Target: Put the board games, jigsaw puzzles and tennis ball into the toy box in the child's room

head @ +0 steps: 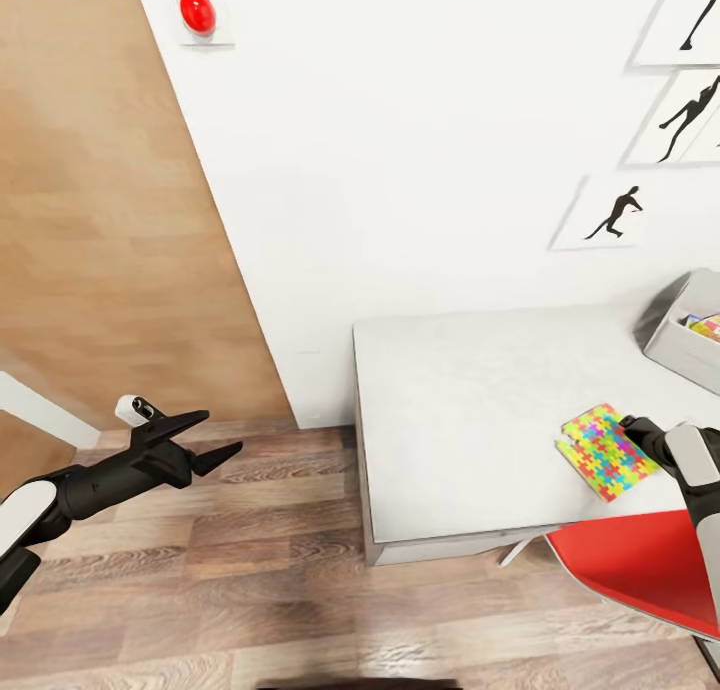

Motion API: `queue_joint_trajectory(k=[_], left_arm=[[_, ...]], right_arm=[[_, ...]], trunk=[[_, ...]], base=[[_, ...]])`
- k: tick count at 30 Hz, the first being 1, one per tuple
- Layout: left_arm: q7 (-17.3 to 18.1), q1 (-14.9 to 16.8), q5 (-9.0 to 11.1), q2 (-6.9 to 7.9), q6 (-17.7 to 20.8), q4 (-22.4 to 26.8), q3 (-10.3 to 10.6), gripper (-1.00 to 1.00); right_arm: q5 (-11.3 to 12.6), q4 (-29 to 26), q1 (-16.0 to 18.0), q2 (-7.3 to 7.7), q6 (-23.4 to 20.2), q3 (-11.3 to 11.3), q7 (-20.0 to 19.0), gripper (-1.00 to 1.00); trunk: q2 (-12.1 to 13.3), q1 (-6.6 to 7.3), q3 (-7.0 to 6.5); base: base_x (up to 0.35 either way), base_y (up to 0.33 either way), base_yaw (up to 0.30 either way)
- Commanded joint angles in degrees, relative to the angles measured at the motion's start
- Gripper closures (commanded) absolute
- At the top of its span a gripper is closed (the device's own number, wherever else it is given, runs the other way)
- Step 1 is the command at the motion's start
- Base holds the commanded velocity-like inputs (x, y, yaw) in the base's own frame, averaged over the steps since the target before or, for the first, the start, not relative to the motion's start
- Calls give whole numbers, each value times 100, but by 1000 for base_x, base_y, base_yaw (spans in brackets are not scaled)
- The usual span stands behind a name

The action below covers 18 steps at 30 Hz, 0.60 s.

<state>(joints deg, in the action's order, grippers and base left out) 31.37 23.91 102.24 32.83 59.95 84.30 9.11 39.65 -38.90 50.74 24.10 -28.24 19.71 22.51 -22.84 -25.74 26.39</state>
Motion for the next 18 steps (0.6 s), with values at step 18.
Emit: queue_joint_trajectory(k=[18], left_arm=[[44,9,-20,7,5,-2,14,-100]], right_arm=[[157,23,-3,-19,-6,-2,43,-100]], trunk=[[-8,-4,9]], base=[[0,121,0]])
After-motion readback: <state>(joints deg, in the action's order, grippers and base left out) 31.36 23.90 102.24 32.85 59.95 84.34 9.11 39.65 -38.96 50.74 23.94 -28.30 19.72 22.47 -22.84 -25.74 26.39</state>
